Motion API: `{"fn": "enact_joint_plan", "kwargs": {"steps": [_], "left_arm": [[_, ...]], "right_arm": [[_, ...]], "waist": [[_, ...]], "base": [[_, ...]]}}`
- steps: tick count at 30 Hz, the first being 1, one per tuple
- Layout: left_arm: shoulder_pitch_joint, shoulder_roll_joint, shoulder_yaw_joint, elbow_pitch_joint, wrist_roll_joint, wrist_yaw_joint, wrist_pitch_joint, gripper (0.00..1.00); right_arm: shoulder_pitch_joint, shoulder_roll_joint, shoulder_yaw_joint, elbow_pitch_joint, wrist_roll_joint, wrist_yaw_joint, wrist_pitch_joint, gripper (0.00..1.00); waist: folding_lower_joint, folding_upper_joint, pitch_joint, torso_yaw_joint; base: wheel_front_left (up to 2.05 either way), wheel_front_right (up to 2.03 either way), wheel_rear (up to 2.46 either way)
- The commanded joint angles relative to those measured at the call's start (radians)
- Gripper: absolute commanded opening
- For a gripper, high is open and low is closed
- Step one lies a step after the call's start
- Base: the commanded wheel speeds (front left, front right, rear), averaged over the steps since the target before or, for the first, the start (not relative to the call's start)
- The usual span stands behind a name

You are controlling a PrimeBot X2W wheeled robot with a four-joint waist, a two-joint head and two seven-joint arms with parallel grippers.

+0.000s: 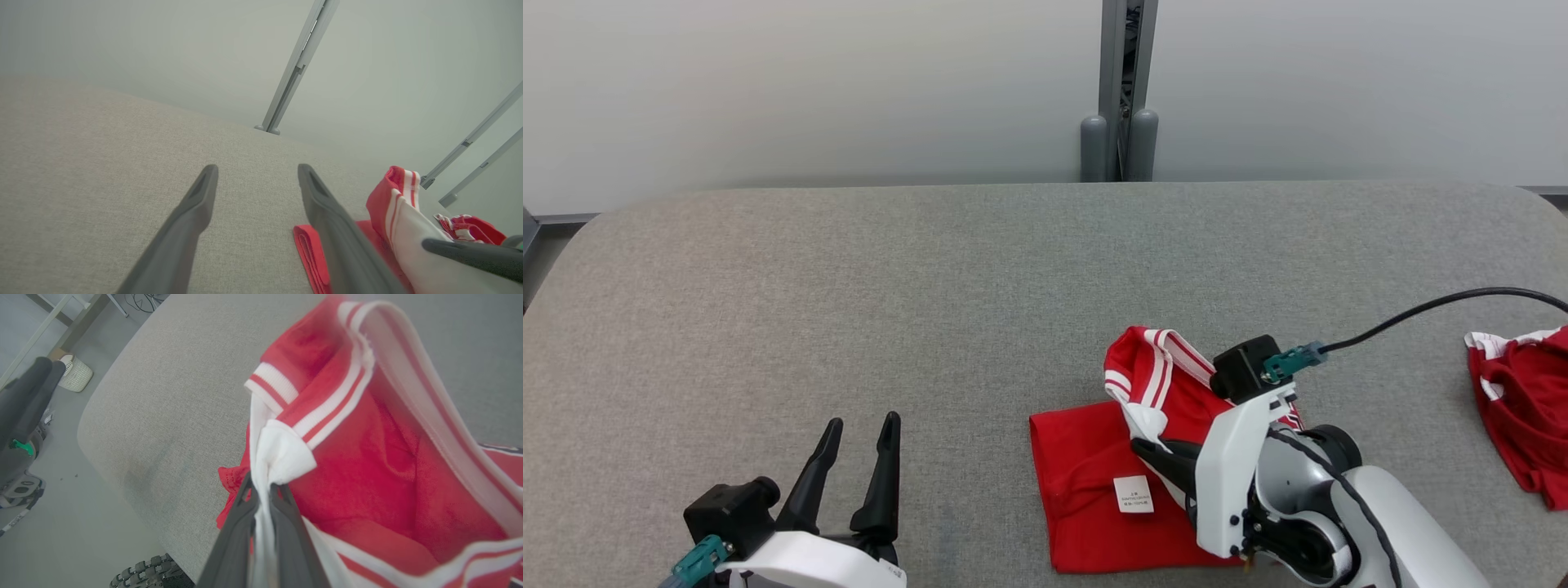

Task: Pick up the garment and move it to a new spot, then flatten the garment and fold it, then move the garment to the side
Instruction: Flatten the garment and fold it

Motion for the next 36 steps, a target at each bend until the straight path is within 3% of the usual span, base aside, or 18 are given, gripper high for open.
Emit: {"fn": "enact_joint_plan", "kwargs": {"steps": [1,13,14,16,17,18,27,36], "left_arm": [[-0.022,-0.002,-0.001,0.005,0.009,-0.008,-0.006,1.0],[-0.053,-0.017,-0.018,0.033,0.014,-0.031,-0.003,1.0],[-0.055,-0.019,-0.02,0.037,0.014,-0.034,-0.002,1.0],[-0.057,-0.02,-0.023,0.044,0.014,-0.035,-0.002,1.0],[-0.057,-0.021,-0.025,0.047,0.014,-0.036,-0.002,1.0],[-0.056,-0.022,-0.027,0.049,0.014,-0.035,-0.002,1.0],[-0.026,-0.018,-0.032,0.053,0.014,-0.026,-0.002,1.0],[-0.003,-0.012,-0.041,0.034,0.016,-0.015,0.006,1.0]], "right_arm": [[-0.026,0.015,0.018,0.046,-0.006,0.0,-0.023,0.0],[-0.124,0.058,0.123,0.321,-0.009,0.0,-0.152,0.0],[-0.132,0.059,0.136,0.336,0.007,0.0,-0.166,0.13],[-0.152,0.059,0.161,0.363,0.034,0.0,-0.192,0.5],[-0.161,0.059,0.174,0.376,0.047,0.0,-0.202,0.86],[-0.169,0.059,0.188,0.387,0.06,0.0,-0.21,1.0],[-0.249,0.058,0.245,0.391,0.184,0.0,-0.286,1.0],[-0.316,0.042,0.12,0.378,0.135,0.0,-0.402,1.0]], "waist": [[0.0,0.0,0.004,0.009],[0.0,0.0,0.016,0.058],[0.0,0.0,0.016,0.063],[0.0,0.0,0.013,0.069],[0.0,0.0,0.011,0.071],[0.0,0.0,0.008,0.073],[0.0,0.0,-0.031,0.061],[0.0,0.0,-0.053,0.013]], "base": [[0.0,0.0,0.0],[0.0,0.0,0.0],[0.0,0.0,0.0],[0.0,0.0,0.0],[0.0,0.0,0.0],[0.0,0.0,0.0],[0.0,0.0,0.0],[0.0,0.0,0.0]]}}
